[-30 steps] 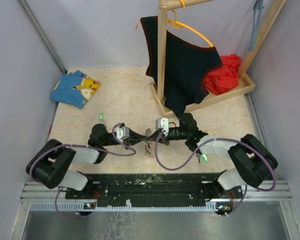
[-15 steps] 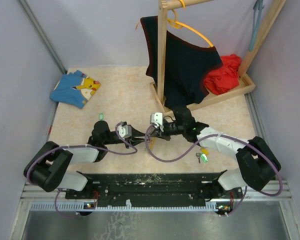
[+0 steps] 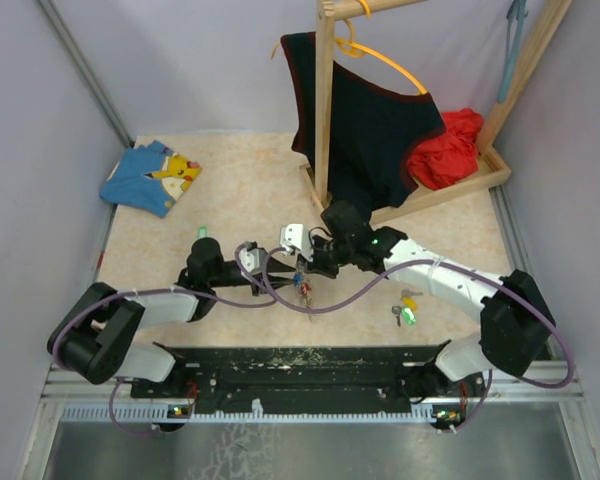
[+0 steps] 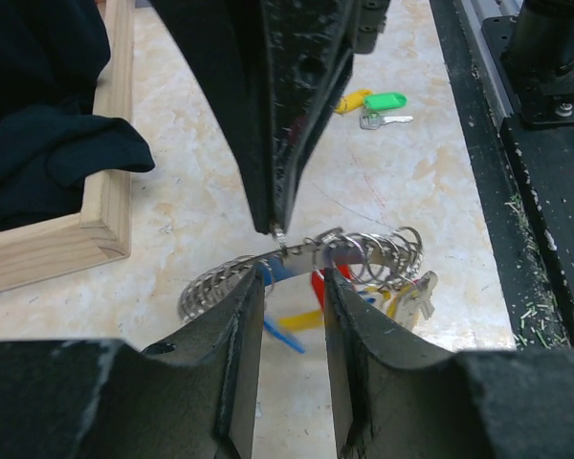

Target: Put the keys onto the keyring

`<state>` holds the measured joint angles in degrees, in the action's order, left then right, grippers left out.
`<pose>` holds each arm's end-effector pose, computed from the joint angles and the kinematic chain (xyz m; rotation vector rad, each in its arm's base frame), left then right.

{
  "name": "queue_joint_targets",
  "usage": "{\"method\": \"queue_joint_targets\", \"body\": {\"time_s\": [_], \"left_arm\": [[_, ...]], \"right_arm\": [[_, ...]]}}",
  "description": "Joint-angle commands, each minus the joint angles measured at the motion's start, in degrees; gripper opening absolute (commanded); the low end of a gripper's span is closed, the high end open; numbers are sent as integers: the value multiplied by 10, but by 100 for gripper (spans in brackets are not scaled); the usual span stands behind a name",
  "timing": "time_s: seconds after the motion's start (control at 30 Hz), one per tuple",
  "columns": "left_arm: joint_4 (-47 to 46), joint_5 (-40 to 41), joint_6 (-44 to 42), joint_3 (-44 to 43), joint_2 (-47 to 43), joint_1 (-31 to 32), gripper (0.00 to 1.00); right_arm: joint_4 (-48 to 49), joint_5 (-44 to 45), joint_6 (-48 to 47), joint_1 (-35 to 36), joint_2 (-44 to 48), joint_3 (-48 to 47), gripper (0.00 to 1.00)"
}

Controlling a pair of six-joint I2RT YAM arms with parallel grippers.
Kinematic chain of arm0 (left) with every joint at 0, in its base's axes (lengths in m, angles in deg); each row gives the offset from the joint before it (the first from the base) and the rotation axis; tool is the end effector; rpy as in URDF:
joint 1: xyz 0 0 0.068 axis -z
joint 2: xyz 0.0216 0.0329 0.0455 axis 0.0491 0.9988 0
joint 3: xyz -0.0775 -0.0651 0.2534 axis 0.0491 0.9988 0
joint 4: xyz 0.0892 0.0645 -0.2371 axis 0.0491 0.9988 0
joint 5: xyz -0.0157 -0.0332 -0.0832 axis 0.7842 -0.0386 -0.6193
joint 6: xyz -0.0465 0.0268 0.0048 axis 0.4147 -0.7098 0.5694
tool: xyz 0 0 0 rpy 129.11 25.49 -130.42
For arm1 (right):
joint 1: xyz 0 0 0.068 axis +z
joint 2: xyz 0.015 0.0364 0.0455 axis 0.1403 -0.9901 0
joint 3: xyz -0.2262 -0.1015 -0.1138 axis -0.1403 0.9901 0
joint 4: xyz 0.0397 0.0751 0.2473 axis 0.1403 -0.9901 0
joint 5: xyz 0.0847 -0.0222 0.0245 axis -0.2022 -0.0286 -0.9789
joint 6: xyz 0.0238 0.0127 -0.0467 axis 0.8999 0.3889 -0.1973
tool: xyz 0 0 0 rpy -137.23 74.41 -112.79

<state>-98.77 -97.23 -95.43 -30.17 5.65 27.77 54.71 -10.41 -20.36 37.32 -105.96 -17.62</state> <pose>0.1940 -0.1480 0.1847 1.2679 1.1544 -0.9737 0.1992 0.2238 0.2555 -1.6633 1.6597 0.6186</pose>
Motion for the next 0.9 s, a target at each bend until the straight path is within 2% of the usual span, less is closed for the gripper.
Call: {"method": "queue_joint_targets", "body": {"time_s": [0.0, 0.13, 0.33, 0.67, 0.87], "left_arm": [[-11, -18, 7, -11, 8, 4, 36], [-42, -15, 26, -5, 16, 5, 34], [-144, 1, 84, 15, 43, 5, 32], [-133, 5, 81, 8, 59, 11, 31], [-93, 21, 58, -7, 67, 25, 26]], "right_arm": [[-57, 55, -9, 14, -17, -67, 0], [-74, 72, -7, 25, -29, -86, 0], [-79, 74, 0, 37, -43, -102, 0], [-71, 77, 11, 42, -46, -109, 0], [-65, 77, 19, 42, -44, -108, 0]]}}
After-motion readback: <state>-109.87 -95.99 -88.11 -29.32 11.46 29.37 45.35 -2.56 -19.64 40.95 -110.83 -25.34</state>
